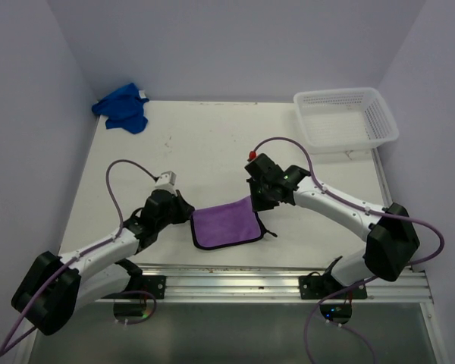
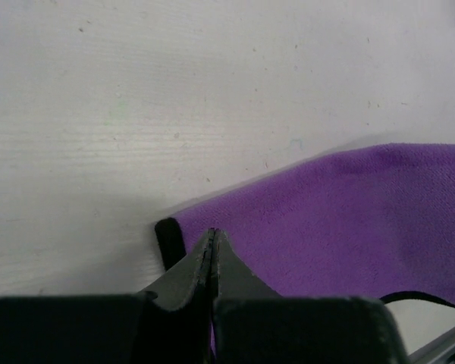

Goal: Roll the towels
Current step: Fold the towel

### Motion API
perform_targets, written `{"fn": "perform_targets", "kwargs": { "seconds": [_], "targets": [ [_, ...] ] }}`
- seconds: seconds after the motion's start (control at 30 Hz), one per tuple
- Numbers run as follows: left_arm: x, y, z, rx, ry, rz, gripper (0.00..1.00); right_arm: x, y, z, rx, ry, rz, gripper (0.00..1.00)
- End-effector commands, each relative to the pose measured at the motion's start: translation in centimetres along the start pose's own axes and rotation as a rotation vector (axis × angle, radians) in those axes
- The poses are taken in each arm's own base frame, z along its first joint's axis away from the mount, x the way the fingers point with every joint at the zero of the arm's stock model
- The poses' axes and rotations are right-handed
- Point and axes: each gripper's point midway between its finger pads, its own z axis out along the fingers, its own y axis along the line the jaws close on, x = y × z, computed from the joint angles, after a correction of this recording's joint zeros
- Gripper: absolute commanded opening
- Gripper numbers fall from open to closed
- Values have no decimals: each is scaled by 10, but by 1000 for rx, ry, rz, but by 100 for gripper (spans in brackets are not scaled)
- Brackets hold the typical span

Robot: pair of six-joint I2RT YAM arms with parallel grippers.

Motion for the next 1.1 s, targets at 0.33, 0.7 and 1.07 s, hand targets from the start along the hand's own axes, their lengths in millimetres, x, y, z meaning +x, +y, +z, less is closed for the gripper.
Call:
{"fn": "perform_targets", "kwargs": {
  "seconds": [0.33, 0.7, 1.07],
  "targets": [
    [-7, 36, -23, -287, 46, -27, 0, -19, -1, 2, 53, -45, 14, 0],
    [23, 34, -20, -223, 137, -56, 0, -22, 13, 6, -5, -44, 28, 0],
    [30, 20, -2, -163, 179, -82, 0, -21, 41, 5, -90, -17, -9, 0]
  ]
}}
